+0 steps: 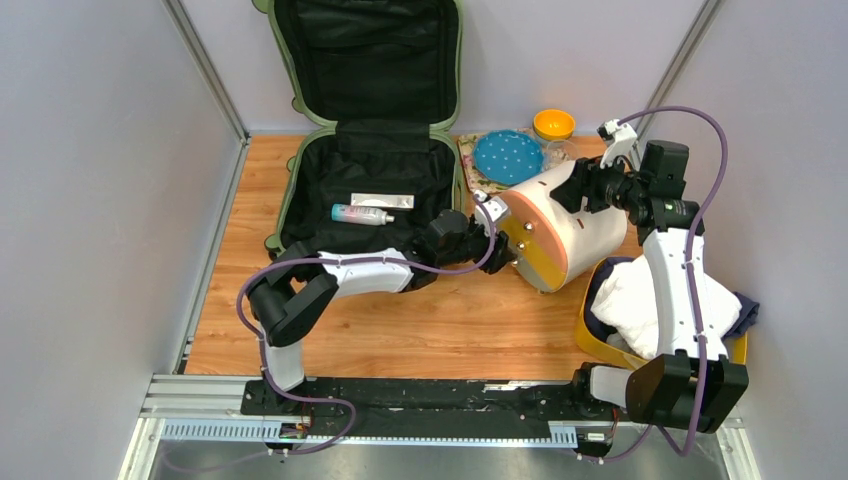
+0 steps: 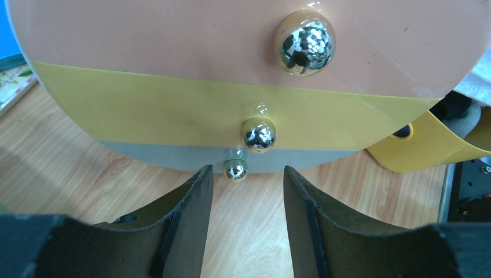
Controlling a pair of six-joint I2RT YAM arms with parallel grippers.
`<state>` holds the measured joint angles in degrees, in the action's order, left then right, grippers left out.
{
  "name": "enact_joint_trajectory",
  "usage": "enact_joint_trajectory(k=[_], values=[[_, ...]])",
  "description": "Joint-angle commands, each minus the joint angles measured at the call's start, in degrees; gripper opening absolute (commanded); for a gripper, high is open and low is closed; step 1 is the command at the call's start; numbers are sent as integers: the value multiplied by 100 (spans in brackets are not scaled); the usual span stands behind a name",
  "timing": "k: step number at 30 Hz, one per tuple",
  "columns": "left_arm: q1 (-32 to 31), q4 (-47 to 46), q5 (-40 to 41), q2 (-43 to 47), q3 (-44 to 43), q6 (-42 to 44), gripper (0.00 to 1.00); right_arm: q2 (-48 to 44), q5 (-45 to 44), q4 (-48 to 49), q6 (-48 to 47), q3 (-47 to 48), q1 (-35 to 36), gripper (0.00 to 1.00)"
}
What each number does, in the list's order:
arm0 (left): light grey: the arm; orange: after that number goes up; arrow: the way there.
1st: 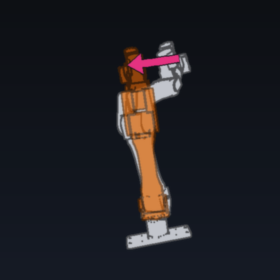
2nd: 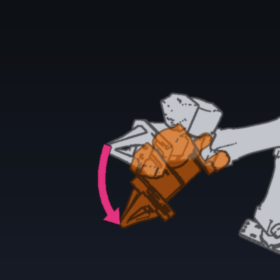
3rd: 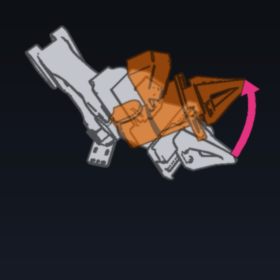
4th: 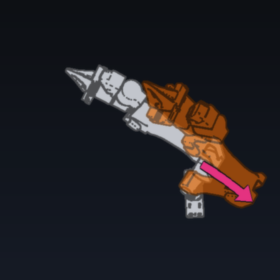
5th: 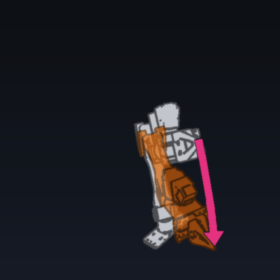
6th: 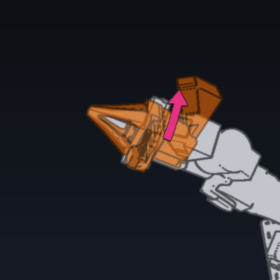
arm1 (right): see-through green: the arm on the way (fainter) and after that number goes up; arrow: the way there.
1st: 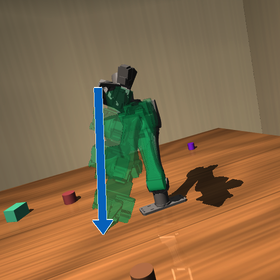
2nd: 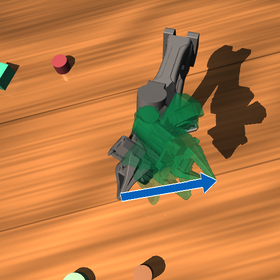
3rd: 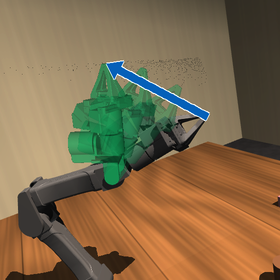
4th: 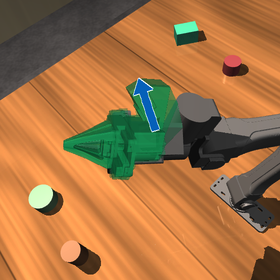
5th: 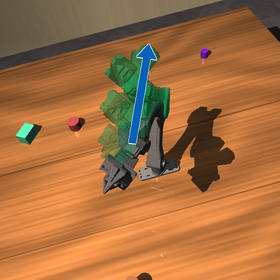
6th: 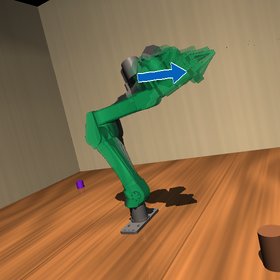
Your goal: Open, take out, and arrange the luggage
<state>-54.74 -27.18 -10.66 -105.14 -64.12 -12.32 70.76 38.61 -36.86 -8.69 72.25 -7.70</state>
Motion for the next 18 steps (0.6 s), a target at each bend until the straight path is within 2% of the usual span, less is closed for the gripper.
enact_joint_trajectory(k=[1,11,14,18], values=[[-72,-121,-86,-155,-320,-236,56,-10,-91,-471,183,-237,-12,62],[-133,-7,134,-639,-997,-412,52,-19,-73,-427,218,-290,-12,62],[-133,-16,143,-683,-1059,-429,44,-27,-73,-436,219,-308,-12,62],[-133,46,151,-622,-989,-368,26,-10,-82,-410,218,-308,-12,62]])
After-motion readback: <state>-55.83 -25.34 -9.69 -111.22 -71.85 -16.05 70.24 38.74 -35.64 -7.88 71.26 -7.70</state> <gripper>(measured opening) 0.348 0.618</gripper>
